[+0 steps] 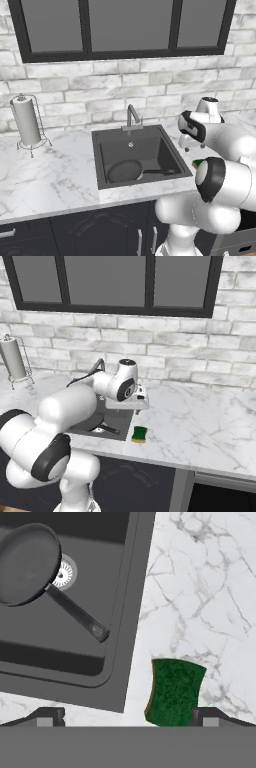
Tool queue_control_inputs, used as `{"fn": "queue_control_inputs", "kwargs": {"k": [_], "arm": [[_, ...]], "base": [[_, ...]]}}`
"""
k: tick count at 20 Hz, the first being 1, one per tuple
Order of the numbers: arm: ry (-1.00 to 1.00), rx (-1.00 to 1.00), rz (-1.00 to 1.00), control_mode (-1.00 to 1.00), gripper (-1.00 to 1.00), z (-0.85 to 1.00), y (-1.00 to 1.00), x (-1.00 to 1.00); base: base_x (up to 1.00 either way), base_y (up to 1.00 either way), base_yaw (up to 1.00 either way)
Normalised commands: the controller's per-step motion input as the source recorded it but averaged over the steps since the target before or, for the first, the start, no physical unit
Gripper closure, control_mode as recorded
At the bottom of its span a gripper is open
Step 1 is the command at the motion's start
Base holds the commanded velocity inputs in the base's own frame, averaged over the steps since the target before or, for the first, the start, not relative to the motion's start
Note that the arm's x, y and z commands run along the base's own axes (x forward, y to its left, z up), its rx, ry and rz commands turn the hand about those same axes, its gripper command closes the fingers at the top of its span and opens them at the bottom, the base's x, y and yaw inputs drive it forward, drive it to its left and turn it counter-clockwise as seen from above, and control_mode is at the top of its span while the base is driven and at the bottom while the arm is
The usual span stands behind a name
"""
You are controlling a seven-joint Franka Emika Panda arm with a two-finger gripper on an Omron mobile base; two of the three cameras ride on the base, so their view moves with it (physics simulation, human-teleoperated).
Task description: Pick the pan and sponge and place them into the sink. Then turn on the water.
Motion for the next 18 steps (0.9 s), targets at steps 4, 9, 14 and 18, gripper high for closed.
{"fn": "queue_control_inputs", "kwargs": {"k": [4, 9, 14, 18], "arm": [[-0.02, 0.00, -0.10, -1.00, -1.00, 0.07, -0.17, -0.32], [-0.04, -0.02, -0.07, -1.00, -1.00, 0.00, -0.14, -0.21], [-0.04, -0.03, -0.03, -1.00, -1.00, 0.00, -0.16, -0.14], [-0.01, 0.00, -0.02, -1.00, -1.00, 0.00, -0.12, -0.14]], "base": [[0.00, 0.00, 0.00], [0.00, 0.00, 0.00], [0.00, 0.00, 0.00], [0.00, 0.00, 0.00]]}}
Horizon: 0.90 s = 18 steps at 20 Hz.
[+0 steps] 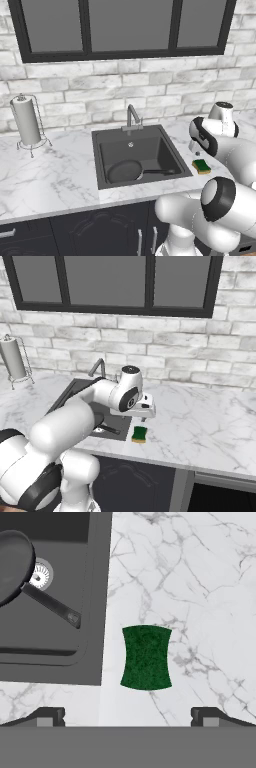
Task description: Pick the pan and sponge and place them into the sink. Then turn on the water.
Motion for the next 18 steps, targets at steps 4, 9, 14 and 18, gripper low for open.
{"fn": "queue_control_inputs", "kwargs": {"k": [4, 9, 14, 18], "arm": [[-0.01, 0.00, -0.01, -1.00, -1.00, -0.03, -0.06, -0.09], [-0.03, -0.01, 0.00, -1.00, -1.00, -0.05, -0.02, -0.05], [-0.03, -0.01, 0.00, -1.00, -1.00, -0.08, 0.00, 0.00], [-0.03, -0.01, 0.00, -1.00, -1.00, -0.10, 0.00, 0.00]], "base": [[0.00, 0.00, 0.00], [0.00, 0.00, 0.00], [0.00, 0.00, 0.00], [0.00, 0.00, 0.00]]}}
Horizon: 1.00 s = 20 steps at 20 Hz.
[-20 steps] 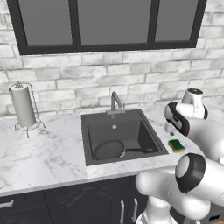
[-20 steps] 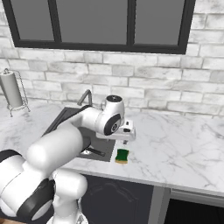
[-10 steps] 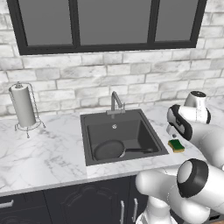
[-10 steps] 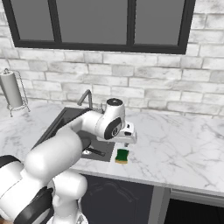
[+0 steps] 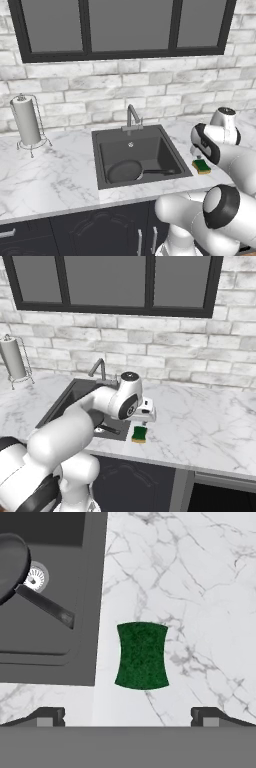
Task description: Pick the pan and sponge and place them into the sink. Then turn on the water.
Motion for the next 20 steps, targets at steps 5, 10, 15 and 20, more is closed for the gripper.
{"fn": "queue_control_inputs", "kwargs": {"k": [5, 10, 15, 20], "arm": [[-0.03, -0.01, 0.00, -1.00, -1.00, -0.09, 0.00, 0.00], [-0.03, -0.02, 0.00, -1.00, -1.00, -0.08, 0.00, 0.03], [-0.03, -0.01, 0.00, -1.00, -1.00, -0.08, 0.00, 0.06], [-0.04, -0.01, 0.00, -1.00, -1.00, -0.06, -0.05, 0.03]], "base": [[0.00, 0.00, 0.00], [0.00, 0.00, 0.00], [0.00, 0.00, 0.00], [0.00, 0.00, 0.00]]}}
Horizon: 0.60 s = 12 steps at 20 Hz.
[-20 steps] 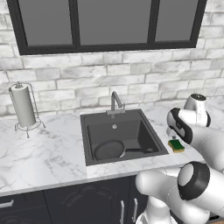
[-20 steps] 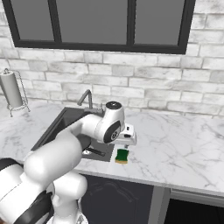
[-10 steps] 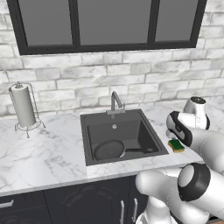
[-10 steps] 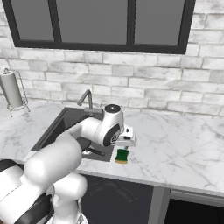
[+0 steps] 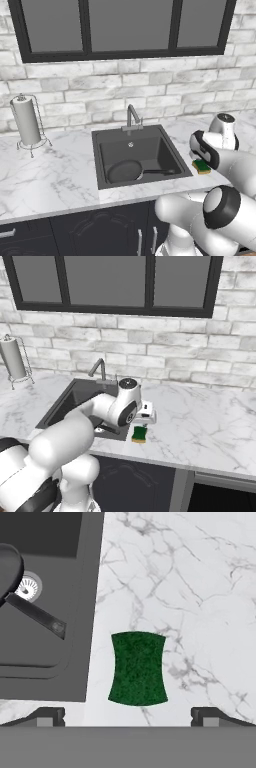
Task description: Pick the pan and sponge and place them into the sink. Then turn on the water.
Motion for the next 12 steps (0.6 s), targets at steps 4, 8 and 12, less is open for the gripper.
{"fn": "queue_control_inputs", "kwargs": {"k": [4, 8, 12], "arm": [[-0.03, 0.00, 0.01, -1.00, -1.00, -0.08, -0.11, 0.02], [-0.02, 0.00, 0.00, -1.00, -1.00, -0.11, -0.02, 0.03], [-0.01, 0.00, 0.00, -1.00, -1.00, -0.13, 0.00, 0.06]], "base": [[0.00, 0.00, 0.00], [0.00, 0.00, 0.00], [0.00, 0.00, 0.00]]}}
